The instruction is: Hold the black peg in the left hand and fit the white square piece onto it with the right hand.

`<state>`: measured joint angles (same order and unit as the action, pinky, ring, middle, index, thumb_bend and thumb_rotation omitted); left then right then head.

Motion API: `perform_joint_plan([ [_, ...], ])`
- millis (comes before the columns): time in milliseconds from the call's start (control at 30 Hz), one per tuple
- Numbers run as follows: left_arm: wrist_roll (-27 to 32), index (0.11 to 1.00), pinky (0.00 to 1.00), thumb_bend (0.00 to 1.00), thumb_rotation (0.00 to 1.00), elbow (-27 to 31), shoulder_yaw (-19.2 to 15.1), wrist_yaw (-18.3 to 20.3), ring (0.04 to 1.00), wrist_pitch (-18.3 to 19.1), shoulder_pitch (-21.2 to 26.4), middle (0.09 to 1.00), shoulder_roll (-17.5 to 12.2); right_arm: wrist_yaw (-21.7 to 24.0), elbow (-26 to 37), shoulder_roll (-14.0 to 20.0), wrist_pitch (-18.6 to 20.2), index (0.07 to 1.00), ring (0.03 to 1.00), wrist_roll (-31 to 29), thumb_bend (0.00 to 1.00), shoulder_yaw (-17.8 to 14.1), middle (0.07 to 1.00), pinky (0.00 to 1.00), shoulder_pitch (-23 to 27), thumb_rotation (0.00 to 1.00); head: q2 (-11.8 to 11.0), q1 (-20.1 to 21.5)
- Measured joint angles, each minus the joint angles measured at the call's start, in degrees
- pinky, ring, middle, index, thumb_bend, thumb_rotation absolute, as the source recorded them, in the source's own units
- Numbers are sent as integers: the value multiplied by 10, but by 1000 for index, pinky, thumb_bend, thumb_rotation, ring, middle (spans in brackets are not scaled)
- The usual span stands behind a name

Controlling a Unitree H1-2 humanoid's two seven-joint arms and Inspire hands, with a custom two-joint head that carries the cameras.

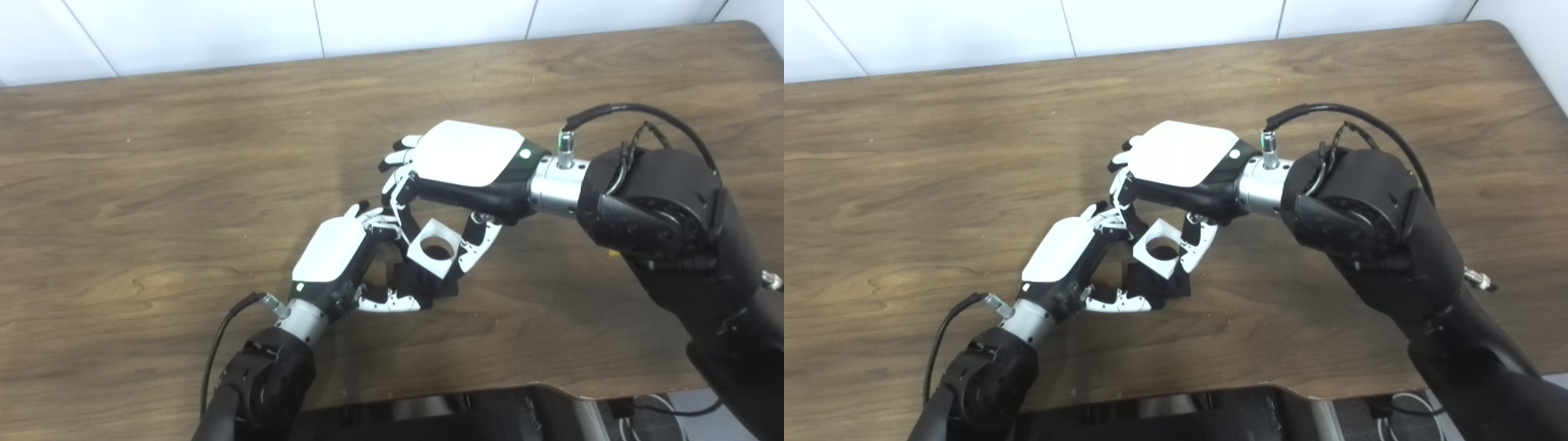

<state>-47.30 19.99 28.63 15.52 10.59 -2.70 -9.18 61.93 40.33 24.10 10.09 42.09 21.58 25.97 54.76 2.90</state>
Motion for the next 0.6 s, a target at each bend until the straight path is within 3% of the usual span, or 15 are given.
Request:
perform_joint_plan([
  [600,-3,485,1000,521,49,1,0,2,873,0,0,787,1,-5,-12,-1,-13,484,918,13,524,14,786,948,-13,135,2,1],
])
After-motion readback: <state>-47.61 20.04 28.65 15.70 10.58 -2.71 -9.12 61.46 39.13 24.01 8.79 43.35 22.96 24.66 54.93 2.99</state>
